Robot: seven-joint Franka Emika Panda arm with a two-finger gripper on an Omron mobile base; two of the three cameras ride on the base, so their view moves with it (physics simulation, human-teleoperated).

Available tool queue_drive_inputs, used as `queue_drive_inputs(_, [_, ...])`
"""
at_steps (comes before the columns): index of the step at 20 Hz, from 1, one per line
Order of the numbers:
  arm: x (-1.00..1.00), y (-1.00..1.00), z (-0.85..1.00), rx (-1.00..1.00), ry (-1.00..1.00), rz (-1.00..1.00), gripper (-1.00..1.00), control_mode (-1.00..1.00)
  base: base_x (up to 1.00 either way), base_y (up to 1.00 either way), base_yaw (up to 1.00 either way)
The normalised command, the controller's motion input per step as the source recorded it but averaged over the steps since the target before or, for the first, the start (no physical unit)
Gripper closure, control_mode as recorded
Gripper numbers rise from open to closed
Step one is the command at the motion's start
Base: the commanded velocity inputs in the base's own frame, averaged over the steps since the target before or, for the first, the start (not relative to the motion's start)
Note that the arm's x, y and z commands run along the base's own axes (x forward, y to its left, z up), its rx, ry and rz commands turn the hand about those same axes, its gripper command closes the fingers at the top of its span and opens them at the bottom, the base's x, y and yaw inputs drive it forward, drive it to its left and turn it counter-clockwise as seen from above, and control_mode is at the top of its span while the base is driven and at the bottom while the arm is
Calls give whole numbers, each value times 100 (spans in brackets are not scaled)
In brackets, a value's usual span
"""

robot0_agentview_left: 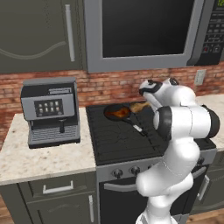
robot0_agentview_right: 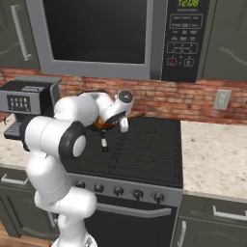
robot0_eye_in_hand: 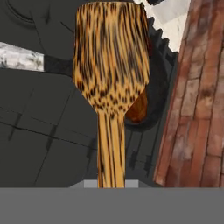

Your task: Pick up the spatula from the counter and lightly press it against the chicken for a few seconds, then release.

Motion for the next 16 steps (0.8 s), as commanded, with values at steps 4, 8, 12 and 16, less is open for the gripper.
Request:
queue_drive_inputs(4, [-57,-16,18,0,-12,12,100,-100,0,0,0])
queue_drive_inputs(8, [-53,-15,29,0,-6,11,100,-100,0,0,0])
queue_drive_inputs(12, [-46,-15,45,0,1,9,100,-100,0,0,0])
queue_drive_inputs(16, [-44,-9,44,2,9,8,100,-100,0,0,0])
